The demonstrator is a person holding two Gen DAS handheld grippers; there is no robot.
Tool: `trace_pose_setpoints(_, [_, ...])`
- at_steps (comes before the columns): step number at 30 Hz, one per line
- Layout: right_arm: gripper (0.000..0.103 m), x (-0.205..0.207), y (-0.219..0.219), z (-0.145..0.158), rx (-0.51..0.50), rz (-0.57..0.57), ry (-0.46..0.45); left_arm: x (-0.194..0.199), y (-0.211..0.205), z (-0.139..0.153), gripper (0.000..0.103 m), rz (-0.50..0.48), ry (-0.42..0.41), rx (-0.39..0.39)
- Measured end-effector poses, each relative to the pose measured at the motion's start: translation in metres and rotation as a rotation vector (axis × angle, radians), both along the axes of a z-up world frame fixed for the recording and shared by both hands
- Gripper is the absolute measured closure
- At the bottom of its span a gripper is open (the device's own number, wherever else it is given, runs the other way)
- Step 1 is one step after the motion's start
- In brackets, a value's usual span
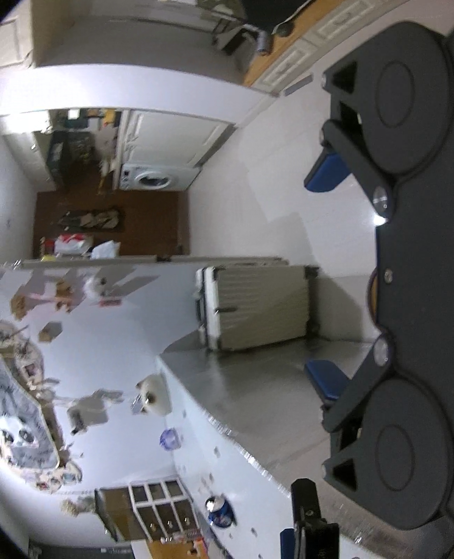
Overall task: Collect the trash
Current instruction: 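Lift both open tools from the wastebasket back toward the table, then grasp the crushed blue Pepsi can with both grippers from either end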
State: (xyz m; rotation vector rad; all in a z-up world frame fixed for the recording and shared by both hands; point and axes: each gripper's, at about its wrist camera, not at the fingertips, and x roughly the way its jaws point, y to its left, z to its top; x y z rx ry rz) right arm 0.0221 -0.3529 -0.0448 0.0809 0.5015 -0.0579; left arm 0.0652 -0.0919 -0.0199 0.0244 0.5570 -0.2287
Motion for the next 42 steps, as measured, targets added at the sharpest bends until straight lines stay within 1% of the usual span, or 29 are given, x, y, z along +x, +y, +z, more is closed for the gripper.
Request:
trace_pose_setpoints(5, [0.0, 0.009, 0.035, 0.022, -0.022, 0.07, -0.046, -0.008, 0.033, 0.022, 0.0, 0.059, -0.043, -0.002])
trace_pose_setpoints(10, [0.0, 0.025, 0.072, 0.04, -0.018, 0.136, -0.079, -0.012, 0.075, 0.041, 0.0, 0.142, -0.082, -0.001])
trace_pose_setpoints(17, [0.0, 0.051, 0.13, 0.053, -0.006, 0.235, -0.103, -0.006, 0.135, 0.06, 0.0, 0.239, -0.111, -0.001])
trace_pose_setpoints(22, [0.0, 0.076, 0.17, 0.06, 0.003, 0.296, -0.115, 0.005, 0.175, 0.067, 0.0, 0.293, -0.119, 0.009])
trace_pose_setpoints(25, [0.0, 0.092, 0.192, 0.063, 0.009, 0.326, -0.114, 0.017, 0.197, 0.07, 0.0, 0.319, -0.122, 0.02])
trace_pose_setpoints(33, [0.0, 0.135, 0.257, 0.065, -0.025, 0.407, -0.095, 0.057, 0.253, 0.072, 0.0, 0.382, -0.115, 0.038])
trace_pose_setpoints(38, [0.0, 0.164, 0.292, 0.066, -0.02, 0.415, -0.078, 0.087, 0.286, 0.07, 0.0, 0.371, -0.116, 0.03])
trace_pose_setpoints(42, [0.0, 0.193, 0.318, 0.072, -0.015, 0.395, -0.054, 0.12, 0.309, 0.066, 0.0, 0.351, -0.127, 0.046])
